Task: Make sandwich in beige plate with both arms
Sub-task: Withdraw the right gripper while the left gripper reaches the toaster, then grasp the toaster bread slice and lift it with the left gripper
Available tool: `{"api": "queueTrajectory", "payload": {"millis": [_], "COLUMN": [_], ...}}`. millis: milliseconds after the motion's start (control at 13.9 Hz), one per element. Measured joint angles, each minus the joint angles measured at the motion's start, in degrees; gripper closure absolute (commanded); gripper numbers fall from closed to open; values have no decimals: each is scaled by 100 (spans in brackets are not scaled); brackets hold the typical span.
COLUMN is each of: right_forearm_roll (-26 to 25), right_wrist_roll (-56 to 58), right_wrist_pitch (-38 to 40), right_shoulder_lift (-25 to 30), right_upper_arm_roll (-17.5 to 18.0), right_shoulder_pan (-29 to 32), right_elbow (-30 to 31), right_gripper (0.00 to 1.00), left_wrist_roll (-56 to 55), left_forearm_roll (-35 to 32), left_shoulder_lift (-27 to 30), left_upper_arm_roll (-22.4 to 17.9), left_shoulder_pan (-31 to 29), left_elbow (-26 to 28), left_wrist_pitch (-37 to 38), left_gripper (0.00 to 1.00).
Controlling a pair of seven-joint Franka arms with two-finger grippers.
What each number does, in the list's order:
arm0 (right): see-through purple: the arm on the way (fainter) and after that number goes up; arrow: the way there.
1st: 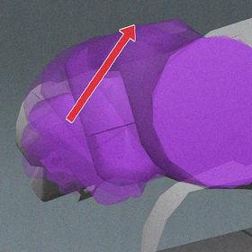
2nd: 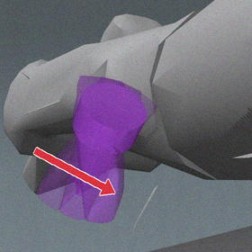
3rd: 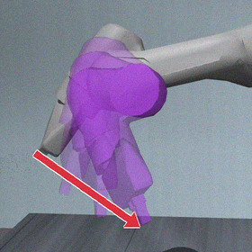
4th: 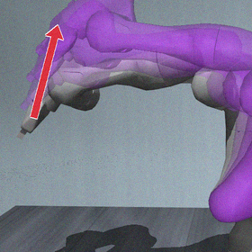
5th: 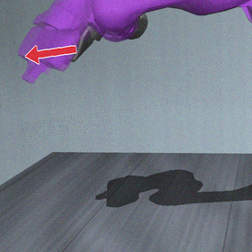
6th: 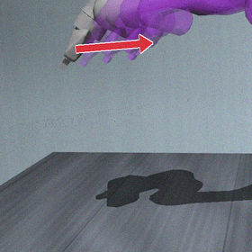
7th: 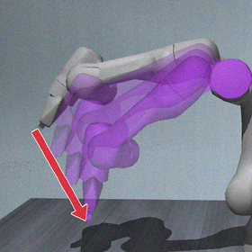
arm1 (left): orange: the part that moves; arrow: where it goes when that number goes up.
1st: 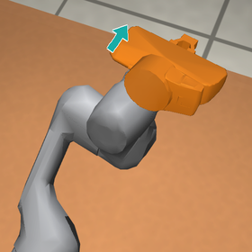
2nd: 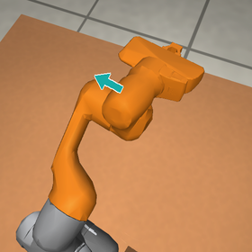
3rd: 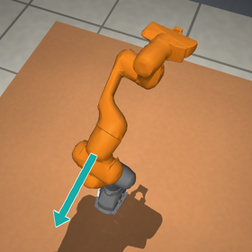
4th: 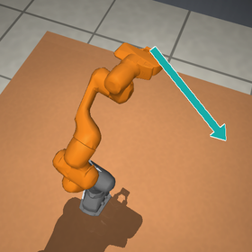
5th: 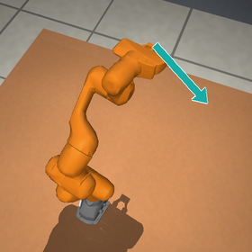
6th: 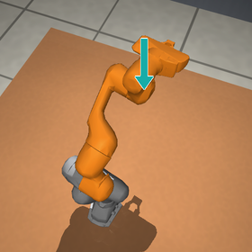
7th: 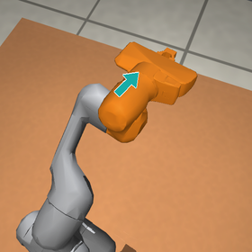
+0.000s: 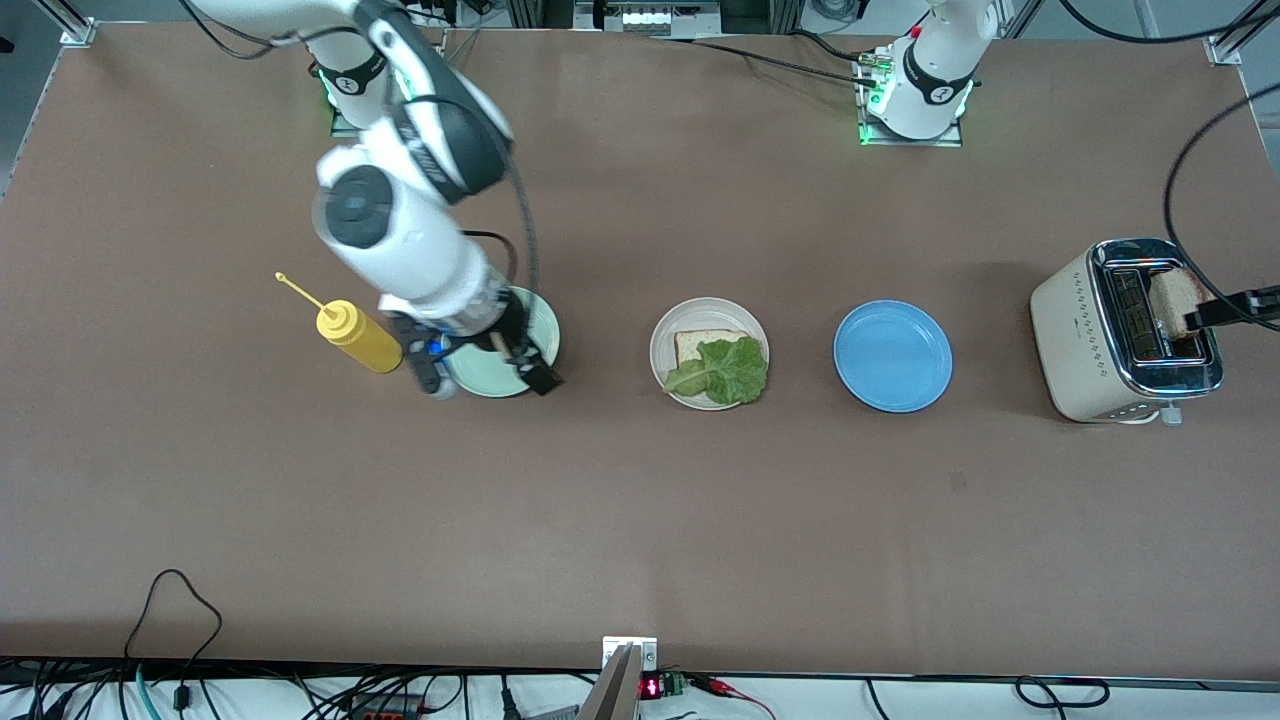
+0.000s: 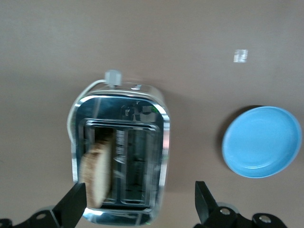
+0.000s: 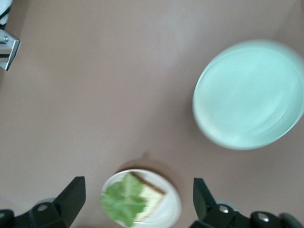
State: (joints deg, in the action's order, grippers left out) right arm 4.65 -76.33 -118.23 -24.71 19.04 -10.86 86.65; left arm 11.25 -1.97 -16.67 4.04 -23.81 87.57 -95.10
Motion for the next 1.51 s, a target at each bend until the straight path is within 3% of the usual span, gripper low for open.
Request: {"api": "queueTrajectory", "payload": {"millis": [287, 646, 790, 934, 1149, 1364, 1508], "right_forearm_roll": [400, 408, 290, -126, -734, -729, -671], "right_wrist_roll": [3148, 6653, 7719, 8368, 8452, 8453, 8457], "right_wrist_pitch": [1369, 2899, 3137, 3178, 3178, 3183, 3186], "right_shoulder_lift": [590, 1087, 1245, 1443, 1696, 1747, 1778], "right_upper_arm_roll": [-153, -1525, -2090, -2351, -2328, -2328, -2336], "right_shoulder_pan": [1187, 1555, 1615, 1649, 1614, 1681, 1752], "right_elbow": [39, 48, 49, 49, 51, 51, 51], "right_gripper": [0, 0, 0, 0, 0, 0, 0], "left_wrist_roll": [547, 663, 675, 696, 705, 706, 706], "left_forearm_roll": [-11, -11, -11, -11, -11, -11, -11], "left_shoulder_lift": [-654, -948, -948, -948, -957, -994, -1031], "left_upper_arm_roll": [-5, 17, 26, 28, 28, 29, 27], "left_shoulder_pan": [-671, -746, -745, -746, -749, -752, -775], "left_elbow": [-73, 6, 17, 19, 38, 47, 56], "left_wrist_pitch": [14, 394, 505, 559, 581, 581, 581], "left_gripper": [0, 0, 9, 15, 19, 22, 35]}}
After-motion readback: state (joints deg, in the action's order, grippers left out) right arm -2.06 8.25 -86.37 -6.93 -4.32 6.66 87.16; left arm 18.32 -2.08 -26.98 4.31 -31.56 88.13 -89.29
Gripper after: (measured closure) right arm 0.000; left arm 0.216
